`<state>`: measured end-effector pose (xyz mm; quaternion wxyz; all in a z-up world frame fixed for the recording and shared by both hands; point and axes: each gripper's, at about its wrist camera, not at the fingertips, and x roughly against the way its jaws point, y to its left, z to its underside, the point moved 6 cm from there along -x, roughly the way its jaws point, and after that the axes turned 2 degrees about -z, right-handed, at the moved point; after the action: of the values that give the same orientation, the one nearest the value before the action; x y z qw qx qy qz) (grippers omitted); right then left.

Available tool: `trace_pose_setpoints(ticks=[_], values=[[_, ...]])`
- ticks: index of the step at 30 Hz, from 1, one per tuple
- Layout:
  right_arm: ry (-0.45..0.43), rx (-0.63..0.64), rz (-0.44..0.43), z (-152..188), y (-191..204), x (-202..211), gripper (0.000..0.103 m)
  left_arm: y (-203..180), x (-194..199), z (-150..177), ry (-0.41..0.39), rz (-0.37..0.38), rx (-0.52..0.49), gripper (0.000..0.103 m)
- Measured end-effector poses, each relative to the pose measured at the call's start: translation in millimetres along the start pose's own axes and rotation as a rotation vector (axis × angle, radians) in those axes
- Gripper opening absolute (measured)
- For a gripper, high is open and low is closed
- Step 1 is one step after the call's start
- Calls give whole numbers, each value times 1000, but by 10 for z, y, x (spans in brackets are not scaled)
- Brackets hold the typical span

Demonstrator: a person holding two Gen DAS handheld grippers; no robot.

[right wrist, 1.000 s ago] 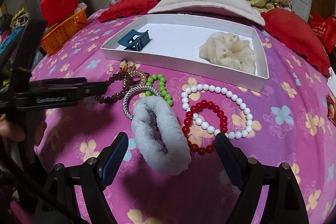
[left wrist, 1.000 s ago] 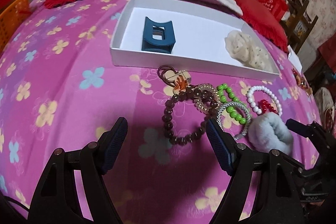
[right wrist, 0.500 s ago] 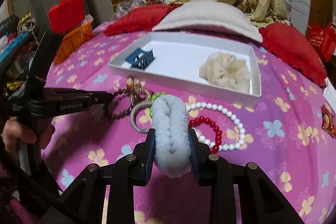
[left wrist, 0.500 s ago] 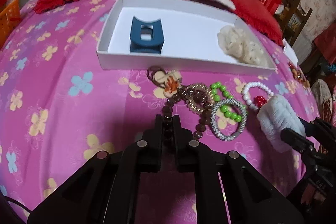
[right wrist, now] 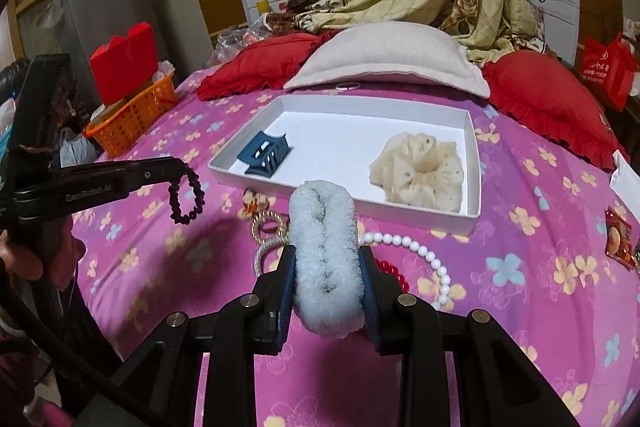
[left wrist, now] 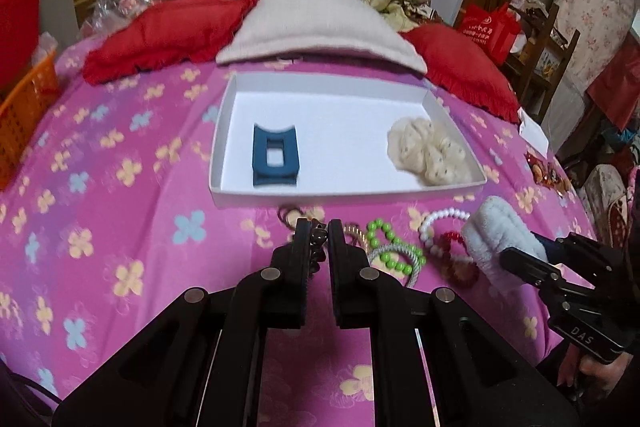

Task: Organize jewelry
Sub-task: 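Carry the bracelet into the tray and open the left tool while the right tool releases the blue scrunchie there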

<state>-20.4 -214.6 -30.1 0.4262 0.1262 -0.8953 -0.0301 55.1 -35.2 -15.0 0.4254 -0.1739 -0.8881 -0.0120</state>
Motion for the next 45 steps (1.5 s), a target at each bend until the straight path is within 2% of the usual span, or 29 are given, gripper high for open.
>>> trace_pose_setpoints(ticks=[6, 14, 30, 35, 39, 43, 45], values=[[-1, -29, 4, -200, -79, -81, 29, 7, 46, -208, -31, -33, -16, 7], [4, -57, 8, -396, -161, -213, 29, -117, -83, -458, -41, -52, -42, 7], [79, -149, -4, -581, -446, -720, 29, -467, -748, -816, 6, -65, -72, 7], [106, -162, -7, -627, -480, -911, 29, -434, -983, -829, 26, -69, -51, 7], [133, -181, -28, -665, -460, -1138, 29, -238, -1195, -717, 71, -93, -2, 7], [146, -204, -46, -719, -481, -1305, 29, -91, -1277, -606, 92, -112, 21, 7], [154, -199, -24, -731, -524, -1366, 29, -47, -1293, -576, 96, -115, 28, 7]])
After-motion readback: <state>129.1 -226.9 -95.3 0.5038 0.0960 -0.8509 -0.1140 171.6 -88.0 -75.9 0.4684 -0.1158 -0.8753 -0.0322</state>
